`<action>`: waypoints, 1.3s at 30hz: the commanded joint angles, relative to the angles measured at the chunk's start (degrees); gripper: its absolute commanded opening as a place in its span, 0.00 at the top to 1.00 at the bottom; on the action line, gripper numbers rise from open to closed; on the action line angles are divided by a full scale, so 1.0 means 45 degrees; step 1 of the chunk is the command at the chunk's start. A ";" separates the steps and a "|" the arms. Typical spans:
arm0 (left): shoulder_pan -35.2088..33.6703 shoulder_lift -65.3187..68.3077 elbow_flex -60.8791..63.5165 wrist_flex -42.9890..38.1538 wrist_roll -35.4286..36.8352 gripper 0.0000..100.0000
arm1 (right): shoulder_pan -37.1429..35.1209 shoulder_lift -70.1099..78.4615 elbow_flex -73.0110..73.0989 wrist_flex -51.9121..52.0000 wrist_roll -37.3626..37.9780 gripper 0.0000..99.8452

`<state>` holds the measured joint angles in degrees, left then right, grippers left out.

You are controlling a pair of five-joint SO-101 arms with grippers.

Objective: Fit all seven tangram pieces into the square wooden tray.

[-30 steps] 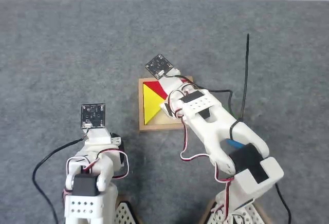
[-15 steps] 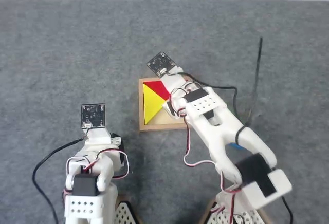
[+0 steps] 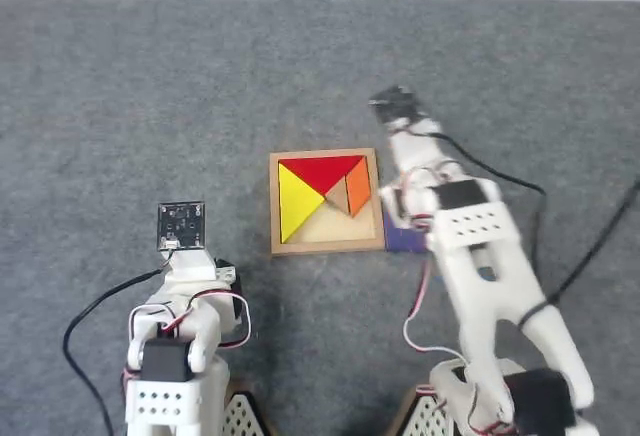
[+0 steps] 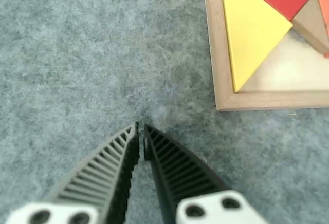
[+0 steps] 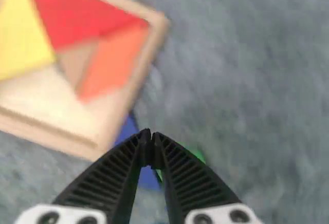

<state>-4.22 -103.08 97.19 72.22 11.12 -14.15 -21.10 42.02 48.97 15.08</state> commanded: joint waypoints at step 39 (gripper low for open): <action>-0.0078 -0.0254 -0.0166 0.0020 -0.0137 0.99 | 0.2393 0.4210 -0.0352 0.0322 0.6427 0.79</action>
<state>-4.22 -103.08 97.19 72.22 11.12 -3.87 -3.87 44.22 51.87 44.26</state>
